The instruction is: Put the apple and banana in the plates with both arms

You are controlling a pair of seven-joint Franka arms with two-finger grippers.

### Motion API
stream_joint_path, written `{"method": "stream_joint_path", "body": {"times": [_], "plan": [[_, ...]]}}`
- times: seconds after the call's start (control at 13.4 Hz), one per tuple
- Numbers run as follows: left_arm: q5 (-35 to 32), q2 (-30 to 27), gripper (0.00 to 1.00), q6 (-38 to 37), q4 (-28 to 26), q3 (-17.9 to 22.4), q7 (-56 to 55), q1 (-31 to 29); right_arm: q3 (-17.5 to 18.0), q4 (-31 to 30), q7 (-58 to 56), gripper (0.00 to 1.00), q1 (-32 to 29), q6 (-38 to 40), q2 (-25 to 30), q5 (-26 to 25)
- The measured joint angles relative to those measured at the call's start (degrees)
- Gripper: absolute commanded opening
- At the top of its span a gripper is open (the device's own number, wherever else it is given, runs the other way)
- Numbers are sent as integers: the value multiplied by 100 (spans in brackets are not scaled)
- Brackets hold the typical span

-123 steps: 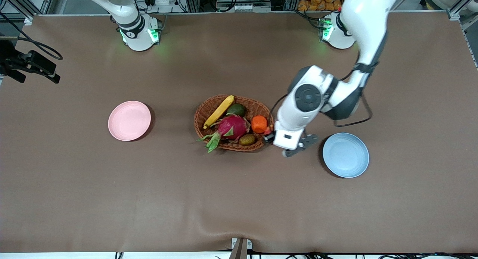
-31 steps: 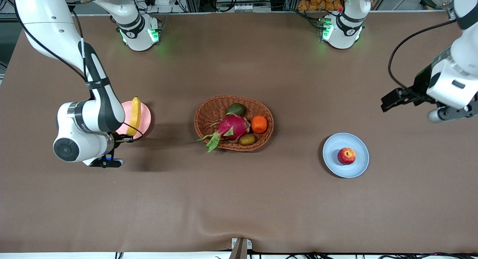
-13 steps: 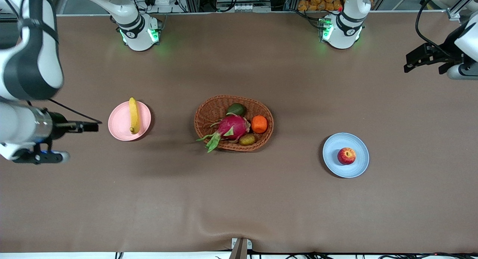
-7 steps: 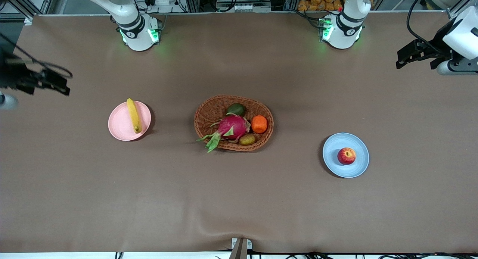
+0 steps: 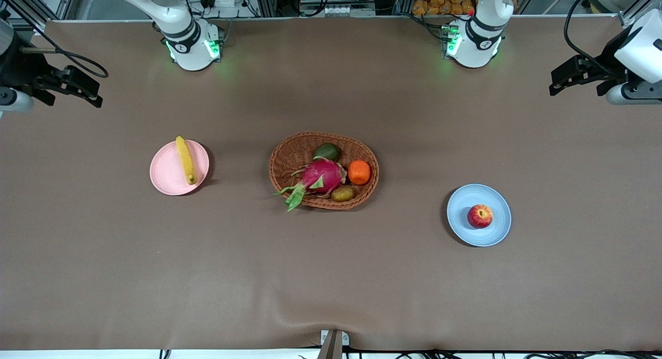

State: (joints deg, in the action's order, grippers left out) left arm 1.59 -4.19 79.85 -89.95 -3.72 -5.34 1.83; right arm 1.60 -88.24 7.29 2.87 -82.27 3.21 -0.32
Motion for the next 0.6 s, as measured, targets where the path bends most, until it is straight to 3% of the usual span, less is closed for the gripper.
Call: {"method": "stream_joint_path", "body": {"times": [0.6], "plan": [[0, 11, 100, 43, -1, -11, -6, -1, -20, 106, -299, 100, -17, -68, -25, -1]]}}
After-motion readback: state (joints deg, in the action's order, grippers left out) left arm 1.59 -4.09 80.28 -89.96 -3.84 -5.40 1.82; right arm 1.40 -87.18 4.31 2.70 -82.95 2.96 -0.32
